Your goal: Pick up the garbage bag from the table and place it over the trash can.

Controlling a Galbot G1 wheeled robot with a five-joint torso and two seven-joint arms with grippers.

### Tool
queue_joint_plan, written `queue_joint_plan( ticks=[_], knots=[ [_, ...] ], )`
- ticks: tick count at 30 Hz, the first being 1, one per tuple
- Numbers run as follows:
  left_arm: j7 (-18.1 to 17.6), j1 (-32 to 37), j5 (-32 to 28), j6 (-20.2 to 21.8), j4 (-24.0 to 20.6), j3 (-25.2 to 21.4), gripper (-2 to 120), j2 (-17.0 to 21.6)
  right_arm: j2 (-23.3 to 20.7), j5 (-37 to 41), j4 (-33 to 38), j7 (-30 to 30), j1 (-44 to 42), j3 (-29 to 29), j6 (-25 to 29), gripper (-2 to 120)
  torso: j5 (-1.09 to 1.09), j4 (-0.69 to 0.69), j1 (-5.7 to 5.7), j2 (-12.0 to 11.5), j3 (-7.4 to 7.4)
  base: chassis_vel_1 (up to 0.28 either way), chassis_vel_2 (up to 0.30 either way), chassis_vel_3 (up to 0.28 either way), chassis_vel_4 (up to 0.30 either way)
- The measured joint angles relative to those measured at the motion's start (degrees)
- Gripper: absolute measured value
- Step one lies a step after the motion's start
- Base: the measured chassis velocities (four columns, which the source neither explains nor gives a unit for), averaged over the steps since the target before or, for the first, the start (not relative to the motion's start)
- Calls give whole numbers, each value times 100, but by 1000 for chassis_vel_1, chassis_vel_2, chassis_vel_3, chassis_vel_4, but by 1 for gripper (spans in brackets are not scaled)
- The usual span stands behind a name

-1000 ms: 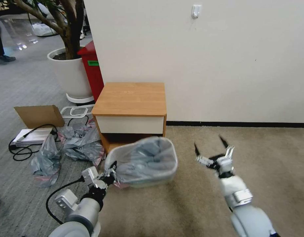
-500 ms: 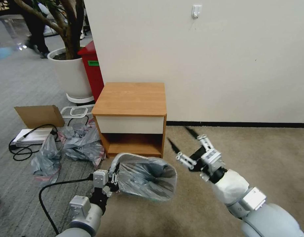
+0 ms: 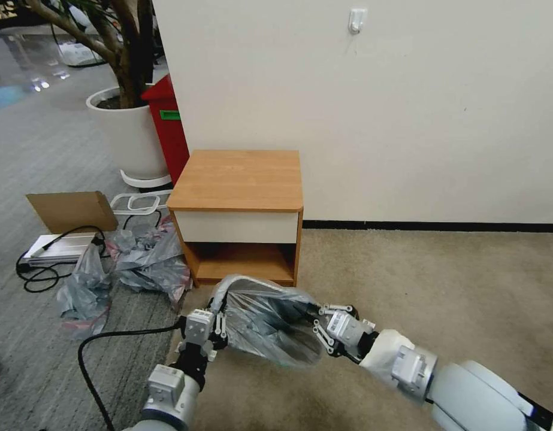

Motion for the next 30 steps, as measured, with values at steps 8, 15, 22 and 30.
queue_joint_plan(
  ticks=[8, 15, 22, 30],
  knots=[
    [18, -2, 229, -101, 74, 225, 7, -88, 138, -222, -437, -115, 463, -569, -273, 0, -1, 0, 1, 0, 0, 0, 0, 0, 0],
    [25, 37, 332, -149, 75, 399, 7, -123, 465, -379, -916, -141, 934, -1040, -454, 0, -1, 0, 0, 0, 0, 0, 0, 0, 0],
    [24, 45, 403, -166, 110, 558, 7, -143, 852, -556, -1426, -148, 1217, -1331, -591, 0, -2, 0, 0, 0, 0, 0, 0, 0, 0],
    [20, 50, 418, -166, 132, 735, 7, -187, 1127, -777, -1787, -146, 1246, -1432, -619, 0, -1, 0, 0, 0, 0, 0, 0, 0, 0]
  ],
)
